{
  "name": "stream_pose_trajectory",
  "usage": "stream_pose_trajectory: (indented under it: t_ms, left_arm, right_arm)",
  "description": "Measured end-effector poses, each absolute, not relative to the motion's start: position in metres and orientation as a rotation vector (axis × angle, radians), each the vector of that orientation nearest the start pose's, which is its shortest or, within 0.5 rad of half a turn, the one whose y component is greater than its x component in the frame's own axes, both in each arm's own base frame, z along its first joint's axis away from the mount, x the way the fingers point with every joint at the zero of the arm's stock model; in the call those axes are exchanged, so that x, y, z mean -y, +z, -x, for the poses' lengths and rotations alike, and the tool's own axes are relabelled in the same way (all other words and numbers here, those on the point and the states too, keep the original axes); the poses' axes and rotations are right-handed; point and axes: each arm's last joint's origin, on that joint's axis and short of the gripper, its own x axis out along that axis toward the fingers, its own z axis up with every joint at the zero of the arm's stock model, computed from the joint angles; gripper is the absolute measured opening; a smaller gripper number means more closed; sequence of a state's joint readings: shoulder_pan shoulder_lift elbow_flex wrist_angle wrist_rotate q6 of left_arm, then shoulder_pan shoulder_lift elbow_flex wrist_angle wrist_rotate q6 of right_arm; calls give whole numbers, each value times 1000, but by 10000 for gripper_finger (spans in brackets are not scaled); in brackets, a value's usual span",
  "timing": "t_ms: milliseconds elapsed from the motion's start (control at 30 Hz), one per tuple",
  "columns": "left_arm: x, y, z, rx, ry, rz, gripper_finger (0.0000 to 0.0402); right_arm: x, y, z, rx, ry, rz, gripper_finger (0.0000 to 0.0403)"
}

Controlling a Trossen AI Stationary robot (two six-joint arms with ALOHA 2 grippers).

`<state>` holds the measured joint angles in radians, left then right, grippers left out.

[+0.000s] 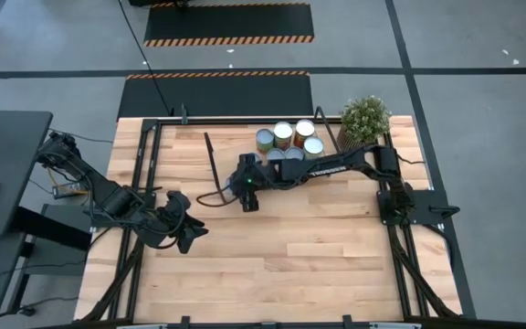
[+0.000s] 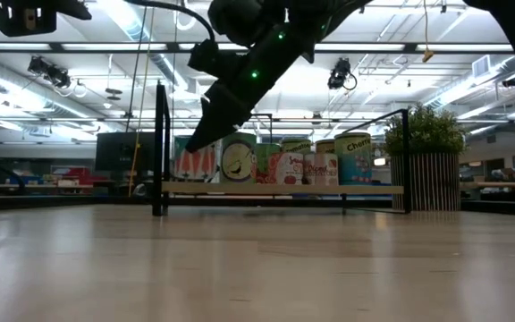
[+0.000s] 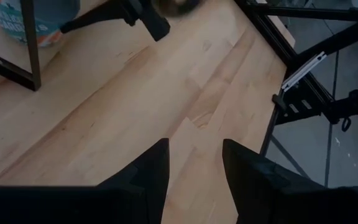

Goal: Pick and place cans onto a shelf
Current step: Put the canned orange on the shelf

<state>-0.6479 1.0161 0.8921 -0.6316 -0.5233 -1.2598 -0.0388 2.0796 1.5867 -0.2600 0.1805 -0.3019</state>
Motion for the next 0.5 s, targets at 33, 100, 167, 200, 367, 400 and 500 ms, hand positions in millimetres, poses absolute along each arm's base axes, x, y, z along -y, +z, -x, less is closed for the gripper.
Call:
stream_pose_trajectory:
  t_ms: [33, 100, 167, 200, 367, 400, 500]
  left_arm:
    - [109, 293, -167, -591, 281, 798, 156]
    - [109, 294, -168, -589, 281, 803, 156]
    - [109, 294, -168, -588, 281, 805, 156]
    - [109, 294, -168, -586, 279, 807, 156]
    - [109, 294, -168, -579, 287, 810, 156]
    - [108, 294, -168, -575, 290, 809, 156]
    - [108, 294, -168, -572, 292, 809, 156]
  right_arm:
    - [25, 205, -463, -777, -84, 335, 311]
    - [26, 206, -463, -768, -66, 331, 311]
    - [27, 206, -463, -765, -60, 331, 314]
    - [27, 206, -463, -766, -59, 331, 316]
    - [28, 206, -463, -766, -54, 360, 349]
    - [28, 206, -463, -768, -61, 380, 356]
    - [29, 207, -463, -772, -87, 428, 376]
